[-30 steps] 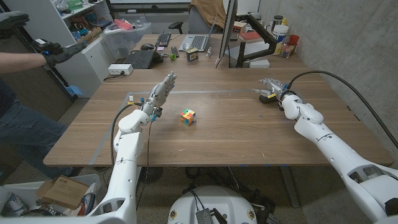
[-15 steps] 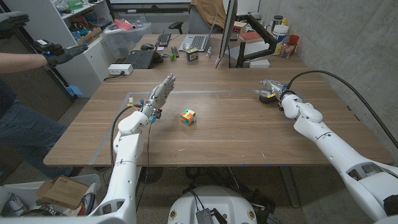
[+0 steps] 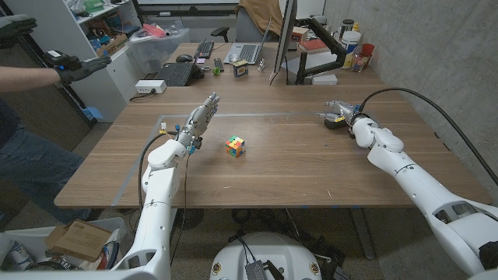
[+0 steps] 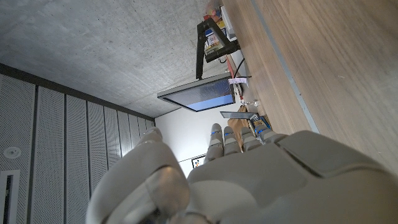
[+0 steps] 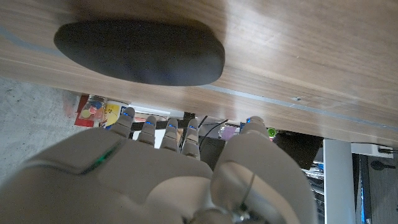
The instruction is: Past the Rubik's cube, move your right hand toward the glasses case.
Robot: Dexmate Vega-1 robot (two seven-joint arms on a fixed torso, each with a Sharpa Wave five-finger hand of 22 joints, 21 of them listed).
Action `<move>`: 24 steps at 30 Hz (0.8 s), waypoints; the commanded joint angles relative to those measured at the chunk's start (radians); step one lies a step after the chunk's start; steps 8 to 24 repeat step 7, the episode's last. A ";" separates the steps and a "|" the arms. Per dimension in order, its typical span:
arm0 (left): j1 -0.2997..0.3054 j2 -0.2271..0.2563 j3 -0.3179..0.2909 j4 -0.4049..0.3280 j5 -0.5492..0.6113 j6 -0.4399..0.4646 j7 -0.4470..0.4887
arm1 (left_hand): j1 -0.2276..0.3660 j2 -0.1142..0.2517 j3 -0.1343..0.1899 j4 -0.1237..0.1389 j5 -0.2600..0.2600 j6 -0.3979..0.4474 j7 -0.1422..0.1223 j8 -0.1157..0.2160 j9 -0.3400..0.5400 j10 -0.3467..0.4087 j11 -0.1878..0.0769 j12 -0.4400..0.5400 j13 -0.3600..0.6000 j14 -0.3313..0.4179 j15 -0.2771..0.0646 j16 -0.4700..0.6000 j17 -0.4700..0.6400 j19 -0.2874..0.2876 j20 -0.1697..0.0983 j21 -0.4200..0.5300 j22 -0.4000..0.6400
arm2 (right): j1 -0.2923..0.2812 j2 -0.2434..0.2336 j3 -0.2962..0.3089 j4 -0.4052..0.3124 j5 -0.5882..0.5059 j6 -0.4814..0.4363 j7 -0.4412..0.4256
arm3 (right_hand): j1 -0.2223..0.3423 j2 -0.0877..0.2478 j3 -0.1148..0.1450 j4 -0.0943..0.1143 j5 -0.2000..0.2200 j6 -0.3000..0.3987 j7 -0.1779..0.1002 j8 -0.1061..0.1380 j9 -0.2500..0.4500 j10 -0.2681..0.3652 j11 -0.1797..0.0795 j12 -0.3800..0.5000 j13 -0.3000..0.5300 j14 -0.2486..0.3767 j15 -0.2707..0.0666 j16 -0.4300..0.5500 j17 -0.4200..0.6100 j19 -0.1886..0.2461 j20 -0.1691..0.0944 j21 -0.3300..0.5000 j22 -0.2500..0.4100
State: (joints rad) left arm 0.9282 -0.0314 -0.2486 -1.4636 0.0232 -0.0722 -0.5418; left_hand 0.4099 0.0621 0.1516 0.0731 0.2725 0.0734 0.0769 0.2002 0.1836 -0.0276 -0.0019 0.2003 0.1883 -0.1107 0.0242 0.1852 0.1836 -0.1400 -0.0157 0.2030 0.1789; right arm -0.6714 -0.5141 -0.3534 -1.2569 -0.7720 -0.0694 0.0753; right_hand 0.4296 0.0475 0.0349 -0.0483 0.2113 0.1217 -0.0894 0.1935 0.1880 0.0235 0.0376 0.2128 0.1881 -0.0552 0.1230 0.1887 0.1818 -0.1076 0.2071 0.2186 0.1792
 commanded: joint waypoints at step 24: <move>-0.005 -0.004 0.001 0.012 0.004 -0.001 0.004 | 0.002 0.007 -0.003 0.000 -0.006 0.007 -0.003 0.004 0.005 -0.008 0.000 0.002 0.002 -0.007 0.000 0.002 0.003 -0.006 0.005 0.000 0.006 | 0.016 0.001 -0.009 0.029 0.007 0.010 0.002 | 0.004 -0.012 0.000 -0.009 0.006 0.006 0.000 0.005 0.006 0.004 0.000 0.003 0.002 0.014 0.003 0.006 0.001 0.020 0.004 0.006 0.004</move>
